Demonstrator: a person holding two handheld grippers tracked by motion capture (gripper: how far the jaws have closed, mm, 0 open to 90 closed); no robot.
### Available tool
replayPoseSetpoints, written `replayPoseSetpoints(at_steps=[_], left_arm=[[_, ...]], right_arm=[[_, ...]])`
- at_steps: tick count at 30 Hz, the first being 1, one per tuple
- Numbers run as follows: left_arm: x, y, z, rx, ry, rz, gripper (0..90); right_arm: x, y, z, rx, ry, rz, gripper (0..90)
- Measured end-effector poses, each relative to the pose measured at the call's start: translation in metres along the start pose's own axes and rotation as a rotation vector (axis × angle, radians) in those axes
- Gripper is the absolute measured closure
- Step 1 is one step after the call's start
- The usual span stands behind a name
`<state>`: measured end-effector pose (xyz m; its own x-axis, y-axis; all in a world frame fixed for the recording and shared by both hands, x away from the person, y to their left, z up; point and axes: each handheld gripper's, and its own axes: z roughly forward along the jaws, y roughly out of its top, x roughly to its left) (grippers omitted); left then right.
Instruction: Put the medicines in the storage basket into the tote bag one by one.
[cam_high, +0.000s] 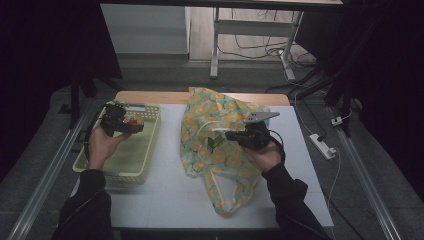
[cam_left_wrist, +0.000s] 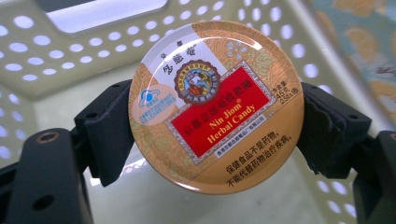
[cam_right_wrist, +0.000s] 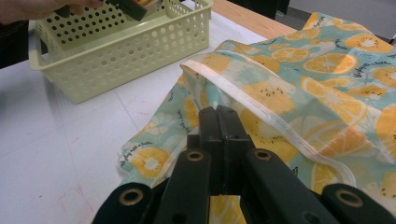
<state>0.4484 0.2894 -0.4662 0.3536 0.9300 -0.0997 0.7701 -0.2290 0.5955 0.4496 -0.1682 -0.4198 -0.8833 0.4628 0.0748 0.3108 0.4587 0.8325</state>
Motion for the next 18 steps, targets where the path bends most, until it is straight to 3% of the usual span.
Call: replayPoseSetpoints(at_steps=[11, 18], left_arm=[[-0.024, -0.007, -0.013, -0.088, -0.046, 0.035, 20.5], [-0.038, -0.007, -0.018, -0.103, -0.077, 0.061, 20.5]], right_arm=[[0.000, 0.000, 0.001, 0.000, 0.001, 0.000, 90.0], [0.000, 0.000, 0.001, 0.000, -0.002, -0.001, 90.0]])
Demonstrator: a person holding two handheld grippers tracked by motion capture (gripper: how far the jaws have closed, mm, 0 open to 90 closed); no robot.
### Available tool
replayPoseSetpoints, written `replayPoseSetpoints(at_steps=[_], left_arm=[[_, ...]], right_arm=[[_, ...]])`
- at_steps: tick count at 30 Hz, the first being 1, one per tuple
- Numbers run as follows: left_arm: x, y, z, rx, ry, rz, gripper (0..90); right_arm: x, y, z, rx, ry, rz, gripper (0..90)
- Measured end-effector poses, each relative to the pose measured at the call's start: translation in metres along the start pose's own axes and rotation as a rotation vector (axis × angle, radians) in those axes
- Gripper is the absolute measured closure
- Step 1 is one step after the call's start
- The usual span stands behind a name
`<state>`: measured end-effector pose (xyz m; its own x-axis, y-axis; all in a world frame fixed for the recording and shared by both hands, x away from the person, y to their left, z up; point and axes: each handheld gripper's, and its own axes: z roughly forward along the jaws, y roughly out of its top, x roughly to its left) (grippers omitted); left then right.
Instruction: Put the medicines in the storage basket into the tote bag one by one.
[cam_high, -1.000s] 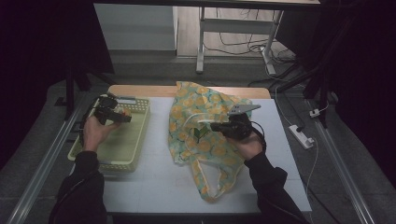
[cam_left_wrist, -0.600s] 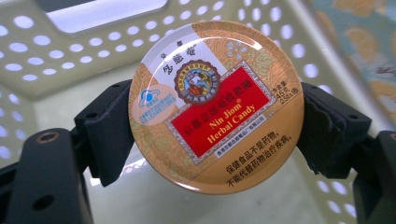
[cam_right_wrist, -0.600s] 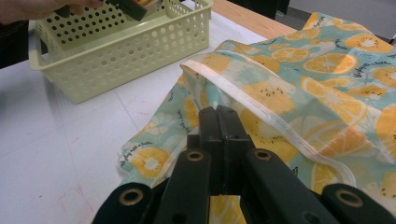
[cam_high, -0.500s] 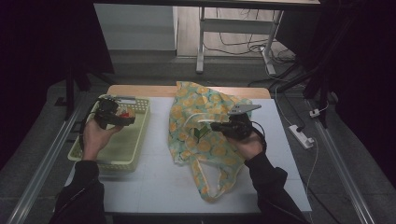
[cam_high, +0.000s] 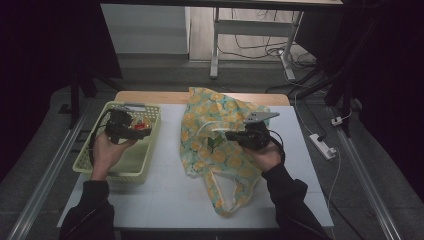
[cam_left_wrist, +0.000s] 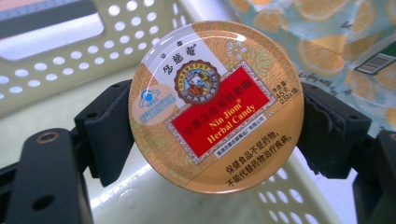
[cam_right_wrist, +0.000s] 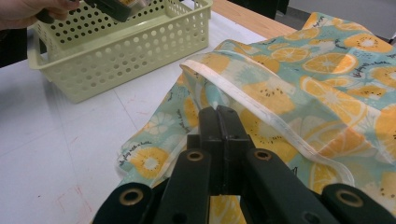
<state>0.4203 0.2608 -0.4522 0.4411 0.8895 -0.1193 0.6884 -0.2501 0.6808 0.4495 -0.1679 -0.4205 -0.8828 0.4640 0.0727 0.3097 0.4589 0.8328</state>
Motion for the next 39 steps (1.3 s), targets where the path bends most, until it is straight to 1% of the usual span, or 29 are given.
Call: replayPoseSetpoints(at_steps=[3, 9, 12, 17, 24, 26, 32, 39], left_arm=[[-0.009, 0.001, -0.002, -0.007, -0.012, 0.025, 20.5], [-0.029, 0.004, -0.001, 0.014, -0.018, 0.085, 20.5], [-0.034, 0.004, 0.001, 0.020, -0.035, 0.096, 20.5], [-0.043, 0.005, 0.000, 0.010, -0.074, 0.103, 20.5], [-0.064, 0.008, 0.000, -0.006, -0.118, 0.148, 20.5], [-0.071, 0.009, 0.001, -0.005, -0.128, 0.164, 20.5], [-0.090, 0.012, 0.008, 0.004, -0.181, 0.201, 20.5], [-0.114, 0.013, 0.024, 0.029, -0.223, 0.244, 20.4]], right_arm=[[0.000, 0.000, -0.001, -0.005, -0.003, -0.002, 90.0], [0.000, 0.000, -0.002, -0.006, -0.002, -0.002, 90.0], [0.000, -0.001, -0.002, -0.002, -0.004, -0.003, 90.0], [-0.001, -0.002, -0.002, -0.006, -0.006, 0.000, 90.0], [-0.001, -0.001, -0.003, -0.007, -0.009, -0.003, 90.0], [-0.001, -0.001, -0.003, -0.008, -0.007, -0.003, 90.0], [-0.001, -0.001, -0.003, -0.007, -0.008, -0.003, 90.0], [-0.001, -0.001, -0.004, -0.012, -0.009, -0.001, 90.0]])
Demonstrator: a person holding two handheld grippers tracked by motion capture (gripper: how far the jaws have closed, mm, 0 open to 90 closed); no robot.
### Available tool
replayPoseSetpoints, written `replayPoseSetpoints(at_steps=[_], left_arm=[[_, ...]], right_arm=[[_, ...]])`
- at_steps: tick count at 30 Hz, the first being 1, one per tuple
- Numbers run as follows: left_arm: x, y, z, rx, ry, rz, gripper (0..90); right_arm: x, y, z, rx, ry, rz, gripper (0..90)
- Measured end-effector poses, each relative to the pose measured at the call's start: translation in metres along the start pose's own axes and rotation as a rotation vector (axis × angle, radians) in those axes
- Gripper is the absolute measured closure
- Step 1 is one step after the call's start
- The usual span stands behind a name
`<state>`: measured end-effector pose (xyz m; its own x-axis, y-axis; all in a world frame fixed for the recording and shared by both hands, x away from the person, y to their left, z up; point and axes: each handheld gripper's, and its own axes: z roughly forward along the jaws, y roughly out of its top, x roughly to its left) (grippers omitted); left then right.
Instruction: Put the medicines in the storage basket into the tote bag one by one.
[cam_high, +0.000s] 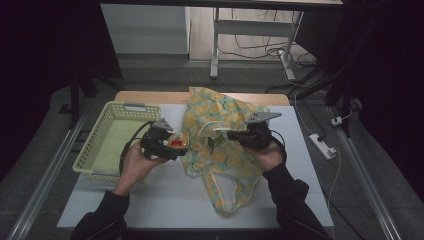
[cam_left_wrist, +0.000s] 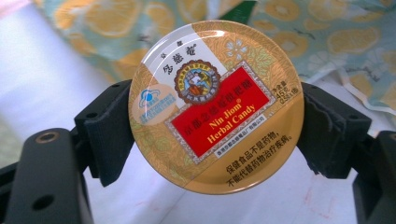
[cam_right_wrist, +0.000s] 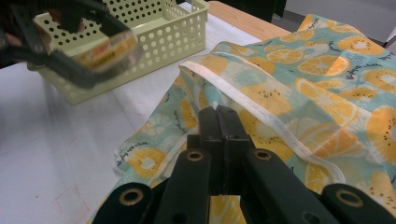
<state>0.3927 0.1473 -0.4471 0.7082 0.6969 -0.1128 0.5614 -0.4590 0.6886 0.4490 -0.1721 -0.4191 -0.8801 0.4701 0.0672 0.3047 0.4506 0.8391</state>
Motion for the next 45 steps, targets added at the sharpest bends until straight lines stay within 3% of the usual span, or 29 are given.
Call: replayPoseSetpoints(at_steps=[9, 18, 30, 45], left_arm=[[-0.022, 0.008, 0.027, 0.024, -0.058, 0.042, 20.5], [-0.039, 0.018, 0.060, 0.048, -0.087, 0.069, 20.4], [-0.054, 0.034, 0.103, 0.055, -0.095, 0.126, 20.4], [-0.055, 0.039, 0.137, 0.026, -0.061, 0.186, 20.3]], right_arm=[[0.000, 0.000, 0.001, 0.003, 0.002, -0.003, 90.0], [0.000, 0.000, 0.000, 0.002, 0.002, -0.002, 90.0], [-0.001, 0.000, -0.001, -0.002, -0.002, 0.001, 90.0], [-0.004, -0.001, -0.001, 0.000, -0.005, 0.005, 90.0]])
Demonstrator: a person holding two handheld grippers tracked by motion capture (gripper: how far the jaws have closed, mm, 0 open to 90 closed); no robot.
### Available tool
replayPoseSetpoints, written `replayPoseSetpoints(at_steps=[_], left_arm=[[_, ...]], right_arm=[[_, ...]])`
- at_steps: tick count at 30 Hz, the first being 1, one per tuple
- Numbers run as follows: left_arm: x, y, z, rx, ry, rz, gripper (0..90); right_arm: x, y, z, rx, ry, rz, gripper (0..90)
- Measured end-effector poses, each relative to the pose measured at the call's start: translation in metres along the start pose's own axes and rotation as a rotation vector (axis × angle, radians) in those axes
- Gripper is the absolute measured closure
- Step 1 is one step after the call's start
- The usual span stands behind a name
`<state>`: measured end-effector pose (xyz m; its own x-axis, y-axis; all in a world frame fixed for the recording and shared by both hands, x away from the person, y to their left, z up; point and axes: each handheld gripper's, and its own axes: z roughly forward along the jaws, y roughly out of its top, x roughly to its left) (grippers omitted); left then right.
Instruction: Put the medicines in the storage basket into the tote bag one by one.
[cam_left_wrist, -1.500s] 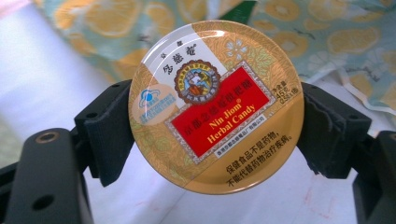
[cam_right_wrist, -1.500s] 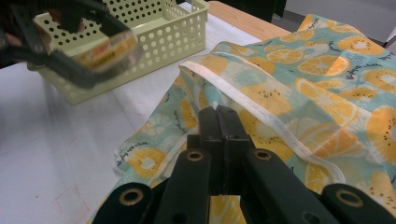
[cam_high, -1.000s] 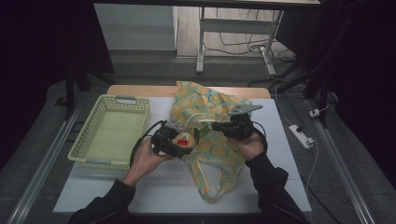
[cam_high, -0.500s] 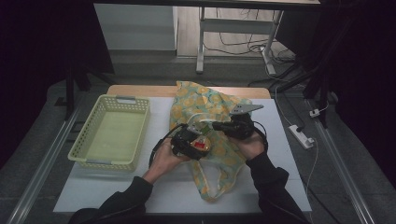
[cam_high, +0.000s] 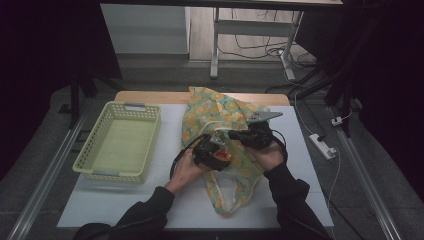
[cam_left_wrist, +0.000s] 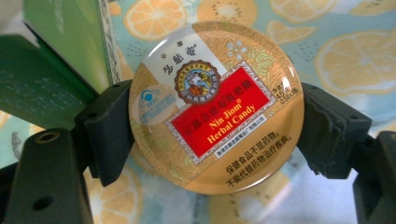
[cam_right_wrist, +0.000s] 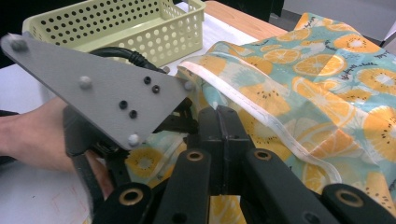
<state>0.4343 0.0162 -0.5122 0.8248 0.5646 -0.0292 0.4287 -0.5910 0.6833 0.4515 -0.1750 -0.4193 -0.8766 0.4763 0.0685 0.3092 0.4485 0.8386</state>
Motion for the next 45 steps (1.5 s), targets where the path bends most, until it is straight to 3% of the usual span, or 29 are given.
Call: replayPoseSetpoints(at_steps=[4, 8, 13, 15, 23, 33, 45], left_arm=[[0.002, 0.000, 0.007, 0.014, 0.017, 0.003, 20.2], [0.004, -0.001, 0.011, -0.005, 0.031, 0.002, 17.6], [0.001, 0.002, 0.000, -0.042, -0.007, 0.011, 8.9], [-0.002, 0.004, -0.005, -0.041, -0.007, 0.021, 8.4], [-0.006, 0.001, -0.022, -0.022, -0.089, 0.019, 5.7], [-0.009, -0.011, -0.035, -0.040, -0.148, -0.022, 0.0], [-0.008, -0.027, -0.040, -0.032, -0.144, -0.014, 0.0]], right_arm=[[-0.001, 0.000, 0.001, 0.002, -0.004, 0.002, 90.0], [-0.002, -0.001, 0.000, 0.008, -0.014, 0.001, 90.0], [-0.002, -0.001, 0.000, 0.010, -0.013, -0.001, 90.0], [-0.002, -0.001, 0.000, 0.010, -0.012, 0.001, 90.0], [-0.001, -0.001, 0.001, 0.011, -0.009, -0.001, 90.0], [0.000, -0.001, 0.001, 0.012, -0.004, -0.002, 90.0], [0.000, -0.001, 0.001, 0.018, -0.001, -0.003, 90.0]])
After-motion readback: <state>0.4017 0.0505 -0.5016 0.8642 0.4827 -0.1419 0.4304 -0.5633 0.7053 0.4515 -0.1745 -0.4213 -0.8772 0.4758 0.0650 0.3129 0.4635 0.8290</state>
